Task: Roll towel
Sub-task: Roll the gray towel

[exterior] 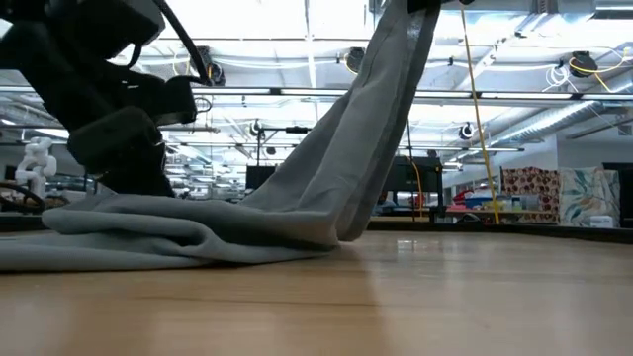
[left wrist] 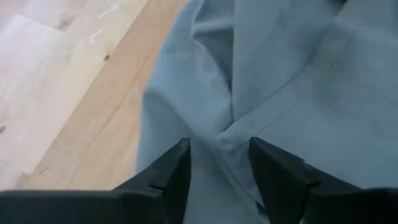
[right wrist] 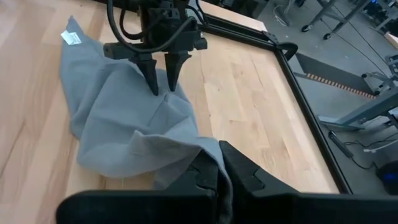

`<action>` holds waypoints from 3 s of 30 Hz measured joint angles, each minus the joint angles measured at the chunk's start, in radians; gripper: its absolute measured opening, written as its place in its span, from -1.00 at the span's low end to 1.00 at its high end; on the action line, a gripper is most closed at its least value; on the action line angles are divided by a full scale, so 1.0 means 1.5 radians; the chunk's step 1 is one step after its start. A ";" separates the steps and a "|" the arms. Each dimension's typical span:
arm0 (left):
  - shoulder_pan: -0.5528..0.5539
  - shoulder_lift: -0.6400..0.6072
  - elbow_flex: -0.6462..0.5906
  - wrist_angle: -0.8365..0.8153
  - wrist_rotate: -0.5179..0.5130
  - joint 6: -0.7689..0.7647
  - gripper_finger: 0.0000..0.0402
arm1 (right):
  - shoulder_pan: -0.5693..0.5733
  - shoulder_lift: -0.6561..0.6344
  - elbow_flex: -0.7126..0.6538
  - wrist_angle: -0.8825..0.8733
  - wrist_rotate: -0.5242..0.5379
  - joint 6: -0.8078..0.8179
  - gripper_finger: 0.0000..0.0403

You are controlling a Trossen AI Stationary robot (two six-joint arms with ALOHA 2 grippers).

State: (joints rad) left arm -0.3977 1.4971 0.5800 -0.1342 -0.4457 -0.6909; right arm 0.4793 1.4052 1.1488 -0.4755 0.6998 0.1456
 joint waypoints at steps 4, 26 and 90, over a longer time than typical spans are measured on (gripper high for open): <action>-0.003 0.000 0.000 0.041 0.000 0.035 -0.63 | 0.000 0.002 0.000 -0.006 0.000 0.000 -1.00; -0.029 -0.149 0.017 0.024 0.018 0.148 -0.86 | 0.006 0.053 0.000 -0.076 -0.019 0.125 -1.00; -0.072 -0.051 -0.009 0.012 -0.022 0.085 -0.72 | 0.018 0.052 0.000 -0.085 -0.014 0.137 -1.00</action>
State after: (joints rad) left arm -0.5053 1.4212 0.5663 -0.1169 -0.4793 -0.5628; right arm 0.5060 1.4837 1.1488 -0.6033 0.6785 0.3511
